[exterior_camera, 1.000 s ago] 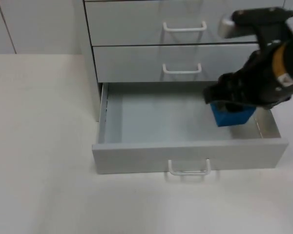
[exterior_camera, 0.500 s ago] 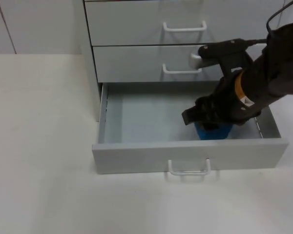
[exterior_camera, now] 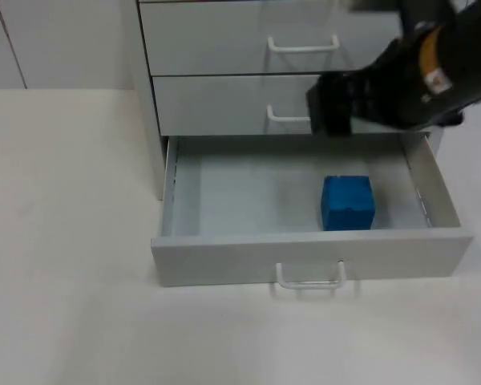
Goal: Open the drawer with the left hand, place the block into the drawer with the right hand, then close the drawer with the left hand.
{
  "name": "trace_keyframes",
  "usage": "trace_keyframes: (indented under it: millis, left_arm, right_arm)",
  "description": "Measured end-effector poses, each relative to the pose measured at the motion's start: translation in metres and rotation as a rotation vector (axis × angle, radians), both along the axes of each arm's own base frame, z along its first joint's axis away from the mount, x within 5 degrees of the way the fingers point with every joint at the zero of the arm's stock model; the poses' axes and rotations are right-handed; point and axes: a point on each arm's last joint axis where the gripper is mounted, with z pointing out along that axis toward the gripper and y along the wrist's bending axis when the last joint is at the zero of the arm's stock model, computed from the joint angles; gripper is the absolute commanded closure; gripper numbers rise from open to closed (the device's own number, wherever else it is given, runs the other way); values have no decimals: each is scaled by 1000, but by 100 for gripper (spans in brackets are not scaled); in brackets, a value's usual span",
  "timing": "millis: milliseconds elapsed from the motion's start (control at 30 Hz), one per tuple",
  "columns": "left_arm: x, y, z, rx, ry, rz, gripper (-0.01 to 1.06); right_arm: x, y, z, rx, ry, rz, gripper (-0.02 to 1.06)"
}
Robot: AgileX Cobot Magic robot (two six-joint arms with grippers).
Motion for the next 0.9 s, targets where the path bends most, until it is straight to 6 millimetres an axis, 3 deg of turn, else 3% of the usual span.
trace_keyframes:
  millis: [167, 200, 367, 500, 700, 900]
  left_arm:
    - [0, 0, 0, 0, 0, 0, 0]
    - [0, 0, 0, 0, 0, 0, 0]
    - [0, 0, 0, 0, 0, 0, 0]
    - [0, 0, 0, 0, 0, 0, 0]
    - [0, 0, 0, 0, 0, 0, 0]
    - [0, 0, 0, 0, -2, 0, 0]
  right_arm:
    - [-42, -27, 35, -50, 14, -14, 22]
    - [-42, -27, 35, -50, 14, -14, 22]
    - [-80, -56, 50, -156, 77, 16, 22]
    - [-94, -63, 51, -182, 111, 53, 22]
    - [-103, -71, 40, -239, 182, 75, 22]
    - [-90, -103, 37, -222, 237, -19, 22]
